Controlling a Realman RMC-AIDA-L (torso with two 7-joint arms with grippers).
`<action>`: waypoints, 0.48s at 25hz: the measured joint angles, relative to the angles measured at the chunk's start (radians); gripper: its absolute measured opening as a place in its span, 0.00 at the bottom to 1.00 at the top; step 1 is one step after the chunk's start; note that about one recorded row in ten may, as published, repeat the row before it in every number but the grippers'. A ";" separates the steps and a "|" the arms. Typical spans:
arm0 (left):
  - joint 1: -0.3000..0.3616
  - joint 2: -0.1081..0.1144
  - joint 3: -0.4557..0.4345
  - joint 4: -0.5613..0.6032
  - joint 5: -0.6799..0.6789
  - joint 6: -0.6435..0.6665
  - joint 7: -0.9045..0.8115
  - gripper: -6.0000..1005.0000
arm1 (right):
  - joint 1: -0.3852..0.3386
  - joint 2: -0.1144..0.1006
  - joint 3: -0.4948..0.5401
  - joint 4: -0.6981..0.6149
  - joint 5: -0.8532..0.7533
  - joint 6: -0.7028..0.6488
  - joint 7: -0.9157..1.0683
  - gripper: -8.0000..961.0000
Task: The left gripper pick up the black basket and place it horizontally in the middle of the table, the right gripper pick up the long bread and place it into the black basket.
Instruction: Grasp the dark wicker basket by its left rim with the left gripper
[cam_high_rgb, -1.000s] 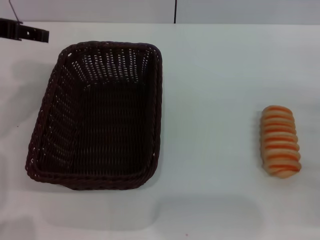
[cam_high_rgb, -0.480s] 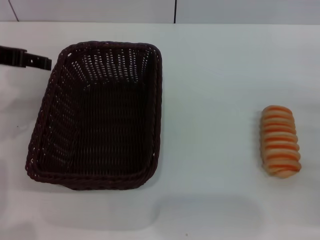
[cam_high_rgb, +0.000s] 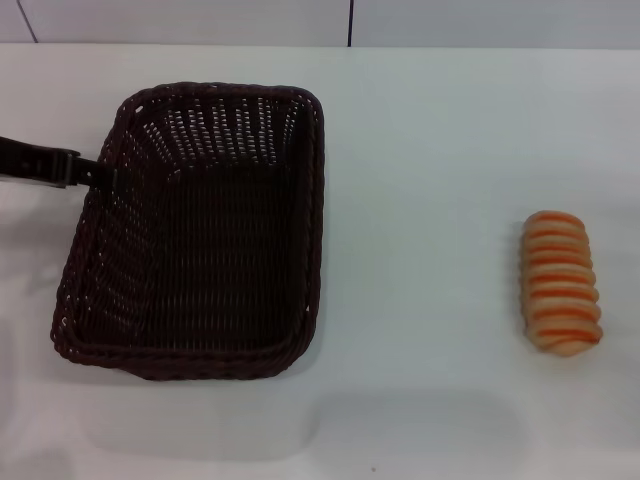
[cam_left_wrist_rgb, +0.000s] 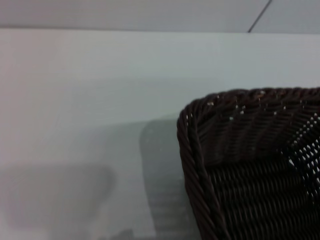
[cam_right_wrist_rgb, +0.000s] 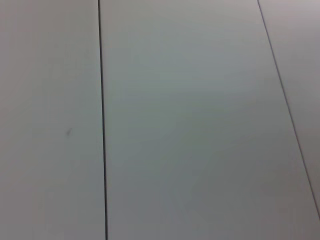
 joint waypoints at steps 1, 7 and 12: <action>0.000 0.000 0.000 0.000 0.000 0.000 0.000 0.83 | 0.001 0.000 0.000 0.000 0.000 0.000 0.000 0.59; 0.000 -0.001 0.032 0.050 0.000 0.023 0.000 0.83 | 0.003 -0.001 0.000 0.000 0.000 0.000 0.000 0.58; 0.000 -0.001 0.047 0.066 -0.001 0.032 0.003 0.83 | 0.003 -0.001 0.000 -0.001 0.000 0.000 0.000 0.58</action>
